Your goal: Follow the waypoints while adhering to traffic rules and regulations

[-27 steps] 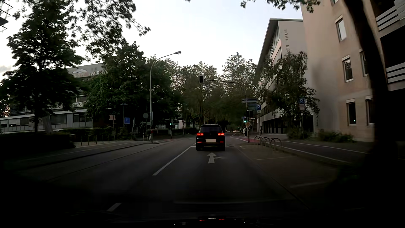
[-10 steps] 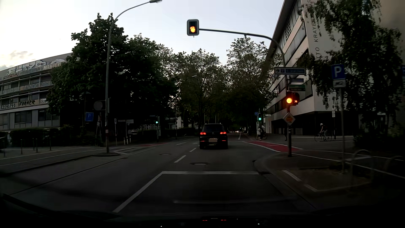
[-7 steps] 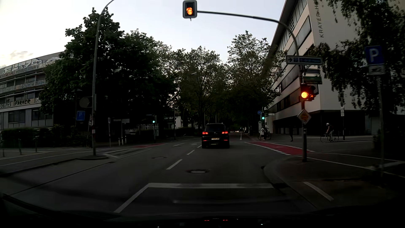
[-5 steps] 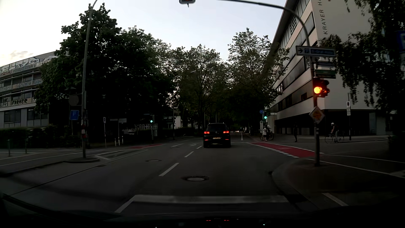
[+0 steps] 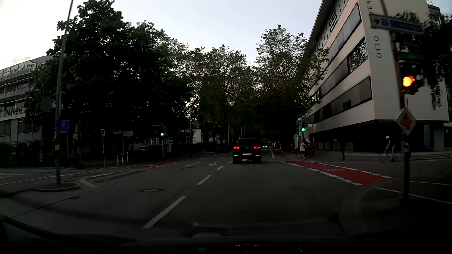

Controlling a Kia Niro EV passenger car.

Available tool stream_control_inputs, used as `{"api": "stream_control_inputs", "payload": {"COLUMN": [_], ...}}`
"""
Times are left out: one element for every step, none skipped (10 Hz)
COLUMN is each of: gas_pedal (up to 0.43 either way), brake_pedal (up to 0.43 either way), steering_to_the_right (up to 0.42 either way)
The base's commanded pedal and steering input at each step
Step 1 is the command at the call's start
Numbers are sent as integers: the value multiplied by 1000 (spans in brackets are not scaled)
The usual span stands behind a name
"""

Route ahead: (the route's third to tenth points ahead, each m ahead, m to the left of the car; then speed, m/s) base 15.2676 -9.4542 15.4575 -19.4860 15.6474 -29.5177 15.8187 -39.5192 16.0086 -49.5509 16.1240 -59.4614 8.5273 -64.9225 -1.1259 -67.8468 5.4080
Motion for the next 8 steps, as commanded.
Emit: {"api": "stream_control_inputs", "payload": {"gas_pedal": [0, 0, 0, 0, 0, 0, 0, 0], "brake_pedal": [177, 177, 177, 177, 177, 171, 171, 171], "steering_to_the_right": [2, 8, 20, 49, 83, 114, 154, 194]}}
